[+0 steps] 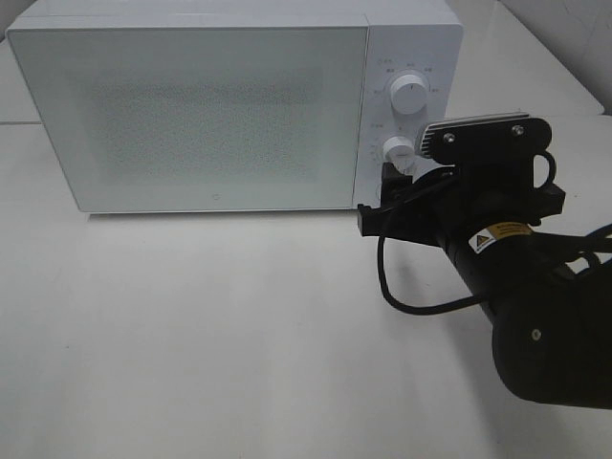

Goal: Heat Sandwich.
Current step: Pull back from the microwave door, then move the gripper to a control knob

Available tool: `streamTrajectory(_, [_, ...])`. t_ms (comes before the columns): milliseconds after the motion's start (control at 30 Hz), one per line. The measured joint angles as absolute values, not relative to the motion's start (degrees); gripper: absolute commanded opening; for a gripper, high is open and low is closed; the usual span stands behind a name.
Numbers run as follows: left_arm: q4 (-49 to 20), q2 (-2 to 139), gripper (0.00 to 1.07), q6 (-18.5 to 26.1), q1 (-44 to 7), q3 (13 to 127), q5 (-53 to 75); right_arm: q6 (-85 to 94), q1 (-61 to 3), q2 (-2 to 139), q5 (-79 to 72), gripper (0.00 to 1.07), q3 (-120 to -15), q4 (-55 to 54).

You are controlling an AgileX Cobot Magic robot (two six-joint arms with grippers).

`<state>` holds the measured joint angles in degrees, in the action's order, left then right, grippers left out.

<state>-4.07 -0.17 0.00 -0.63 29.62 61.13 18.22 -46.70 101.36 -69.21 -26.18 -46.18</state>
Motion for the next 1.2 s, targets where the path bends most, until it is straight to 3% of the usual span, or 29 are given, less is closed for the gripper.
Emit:
streamTrajectory(767, [-4.07, -0.17, 0.98, 0.0, -0.63, 29.62, 61.13, 18.16, -46.52, 106.57, -68.12, 0.75, -29.74, -47.1])
streamTrajectory(1200, [-4.07, -0.17, 0.98, 0.0, -0.63, 29.62, 61.13, 17.99, -40.11, 110.01, -66.69, 0.75, -36.38, -43.14])
